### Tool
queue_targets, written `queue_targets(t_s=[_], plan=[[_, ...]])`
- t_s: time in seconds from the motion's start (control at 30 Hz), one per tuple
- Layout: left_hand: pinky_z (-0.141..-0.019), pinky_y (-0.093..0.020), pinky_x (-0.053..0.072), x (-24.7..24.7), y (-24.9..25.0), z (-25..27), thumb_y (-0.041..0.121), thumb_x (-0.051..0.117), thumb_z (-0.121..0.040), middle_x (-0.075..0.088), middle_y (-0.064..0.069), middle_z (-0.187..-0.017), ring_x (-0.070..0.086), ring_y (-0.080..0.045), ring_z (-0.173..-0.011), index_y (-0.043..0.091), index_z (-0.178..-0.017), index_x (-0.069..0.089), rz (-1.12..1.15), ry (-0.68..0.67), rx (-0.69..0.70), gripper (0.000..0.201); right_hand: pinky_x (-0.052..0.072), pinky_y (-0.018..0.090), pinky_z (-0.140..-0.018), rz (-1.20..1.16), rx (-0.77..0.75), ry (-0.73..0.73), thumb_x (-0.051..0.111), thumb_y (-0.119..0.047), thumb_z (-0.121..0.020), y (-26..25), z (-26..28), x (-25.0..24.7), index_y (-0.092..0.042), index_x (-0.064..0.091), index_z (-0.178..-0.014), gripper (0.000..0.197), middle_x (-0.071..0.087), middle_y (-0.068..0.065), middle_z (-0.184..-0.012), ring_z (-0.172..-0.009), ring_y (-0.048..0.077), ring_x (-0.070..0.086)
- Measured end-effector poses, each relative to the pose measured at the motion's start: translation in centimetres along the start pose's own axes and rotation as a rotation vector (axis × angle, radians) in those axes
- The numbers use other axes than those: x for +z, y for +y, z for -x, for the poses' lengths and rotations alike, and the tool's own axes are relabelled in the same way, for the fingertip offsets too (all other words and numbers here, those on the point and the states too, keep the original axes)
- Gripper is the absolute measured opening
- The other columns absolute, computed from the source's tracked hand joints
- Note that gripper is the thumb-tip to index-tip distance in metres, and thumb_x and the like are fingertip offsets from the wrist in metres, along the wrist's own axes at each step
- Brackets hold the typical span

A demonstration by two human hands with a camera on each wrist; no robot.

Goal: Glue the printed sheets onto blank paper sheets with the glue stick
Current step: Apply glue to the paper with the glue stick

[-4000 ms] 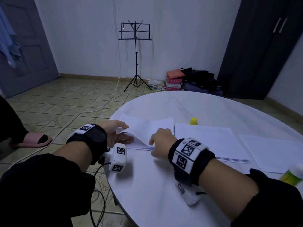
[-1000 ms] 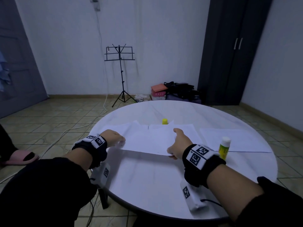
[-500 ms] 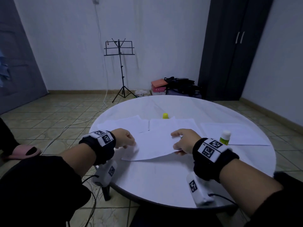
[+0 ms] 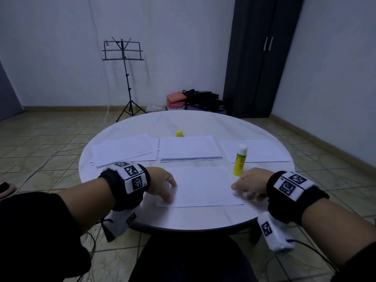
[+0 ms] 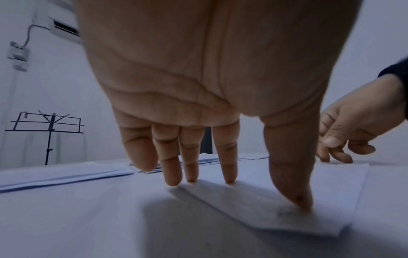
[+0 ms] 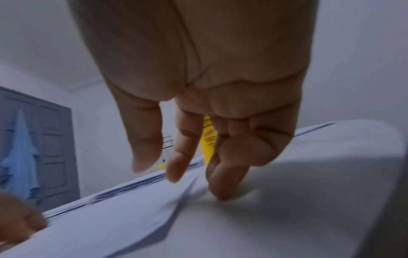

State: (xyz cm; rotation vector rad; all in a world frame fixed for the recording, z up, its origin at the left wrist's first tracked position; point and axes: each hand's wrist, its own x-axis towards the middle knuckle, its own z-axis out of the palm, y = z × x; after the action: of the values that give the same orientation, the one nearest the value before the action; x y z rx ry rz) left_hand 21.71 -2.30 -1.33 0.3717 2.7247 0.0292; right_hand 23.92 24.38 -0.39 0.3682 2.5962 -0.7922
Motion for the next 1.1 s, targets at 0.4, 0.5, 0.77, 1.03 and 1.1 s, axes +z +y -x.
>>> queue_targets(t_s=[0.4, 0.5, 0.77, 1.03, 1.1], plan=[[-0.105, -0.035, 0.038, -0.4, -0.2, -1.2, 0.044, 0.068, -0.079, 0.048, 0.005, -0.135, 0.044, -0.019, -0.126, 0.042, -0.137, 0.045, -0.086, -0.050, 0.064, 0.063, 0.036, 0.026, -0.055, -0.078, -0.016, 0.210, 0.059, -0.028, -0.090, -2.0, -4.7, -1.9, -0.007, 0.049, -0.102, 0.027, 0.049, 0.007, -0.073, -0.059, 0.020, 0.045], [-0.111, -0.039, 0.029, -0.2, -0.7, -1.3, 0.043, 0.065, -0.081, 0.034, 0.005, -0.147, 0.031, -0.020, -0.136, 0.041, -0.142, 0.037, -0.129, -0.079, 0.085, 0.067, 0.034, 0.028, -0.059, 0.012, -0.105, 0.279, 0.051, -0.024, -0.093, -3.4, -4.7, -1.8, -0.009, 0.047, -0.108, 0.022, 0.051, 0.008, -0.093, -0.079, 0.024, 0.049], [-0.109, -0.039, 0.031, 0.1, -0.7, -1.5, 0.046, 0.064, -0.081, 0.031, 0.008, -0.149, 0.031, -0.020, -0.135, 0.042, -0.141, 0.035, -0.108, -0.016, 0.127, 0.066, 0.036, 0.026, -0.053, -0.030, -0.327, 0.211, 0.055, -0.032, -0.091, -9.6, -4.5, 0.5, -0.017, 0.032, -0.119, 0.040, 0.052, 0.005, -0.081, -0.062, 0.019, 0.051], [-0.101, -0.033, 0.037, 0.1, -0.6, -0.7, 0.043, 0.062, -0.084, 0.045, 0.007, -0.138, 0.038, -0.020, -0.128, 0.036, -0.132, 0.046, -0.082, 0.051, 0.158, 0.051, 0.044, 0.028, -0.064, -0.014, -0.449, 0.208, 0.072, -0.033, -0.072, -15.1, -5.5, 3.8, -0.005, 0.066, -0.084, 0.031, 0.060, 0.006, -0.083, -0.078, 0.020, 0.057], [-0.103, -0.034, 0.037, 0.1, -0.6, -0.7, 0.043, 0.061, -0.085, 0.046, 0.006, -0.137, 0.038, -0.021, -0.127, 0.036, -0.133, 0.045, -0.092, 0.042, 0.162, 0.051, 0.042, 0.026, -0.059, 0.045, -0.444, 0.203, 0.069, -0.036, -0.074, -15.9, -6.0, 4.7, -0.008, 0.062, -0.087, 0.031, 0.059, 0.005, -0.085, -0.079, 0.020, 0.056]])
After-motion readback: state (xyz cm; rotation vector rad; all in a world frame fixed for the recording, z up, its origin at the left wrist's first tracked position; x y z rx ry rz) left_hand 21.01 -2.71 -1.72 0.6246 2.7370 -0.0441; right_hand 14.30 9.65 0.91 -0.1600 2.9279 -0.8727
